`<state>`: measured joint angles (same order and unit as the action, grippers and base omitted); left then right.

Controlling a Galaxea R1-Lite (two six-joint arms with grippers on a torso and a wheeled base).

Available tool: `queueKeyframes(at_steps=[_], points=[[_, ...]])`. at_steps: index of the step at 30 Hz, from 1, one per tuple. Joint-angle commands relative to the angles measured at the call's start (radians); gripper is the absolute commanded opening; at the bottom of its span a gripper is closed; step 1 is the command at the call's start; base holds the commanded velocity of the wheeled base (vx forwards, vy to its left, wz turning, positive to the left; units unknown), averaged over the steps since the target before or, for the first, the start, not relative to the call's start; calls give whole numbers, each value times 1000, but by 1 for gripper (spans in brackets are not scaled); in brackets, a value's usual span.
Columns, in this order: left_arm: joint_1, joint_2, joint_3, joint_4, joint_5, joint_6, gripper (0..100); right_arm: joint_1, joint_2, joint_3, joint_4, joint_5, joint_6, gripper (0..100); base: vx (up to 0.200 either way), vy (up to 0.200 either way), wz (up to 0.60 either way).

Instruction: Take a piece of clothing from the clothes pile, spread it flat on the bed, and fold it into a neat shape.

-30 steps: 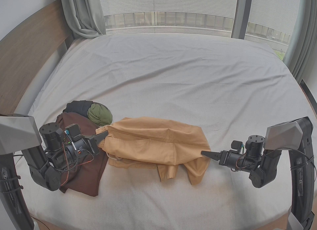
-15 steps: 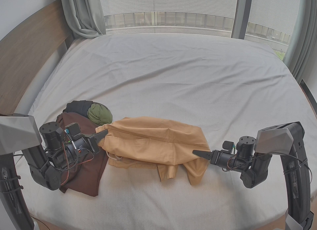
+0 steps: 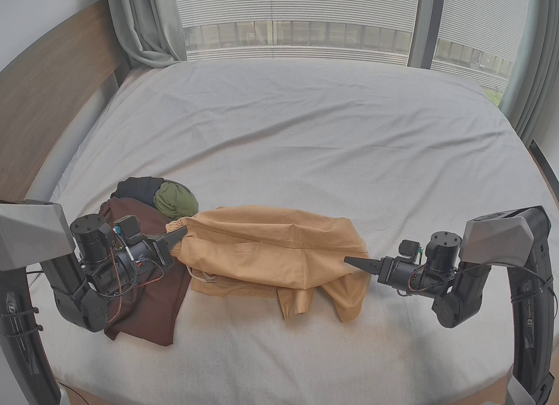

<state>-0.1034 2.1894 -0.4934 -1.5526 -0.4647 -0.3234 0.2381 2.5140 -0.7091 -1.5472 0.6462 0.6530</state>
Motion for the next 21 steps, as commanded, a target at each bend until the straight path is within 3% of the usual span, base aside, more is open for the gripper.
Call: queueKeyframes(at_steps=[1, 6, 21], points=[[10, 18, -10, -1, 0, 0, 0, -11, -84, 37, -1, 4, 0, 100, 0, 0, 0], [11, 21, -11, -1, 0, 0, 0, -25, -115, 59, -1, 7, 0, 100, 0, 0, 0], [18, 24, -14, -1, 0, 0, 0, -62, -219, 134, -1, 128, 0, 100, 0, 0, 0]])
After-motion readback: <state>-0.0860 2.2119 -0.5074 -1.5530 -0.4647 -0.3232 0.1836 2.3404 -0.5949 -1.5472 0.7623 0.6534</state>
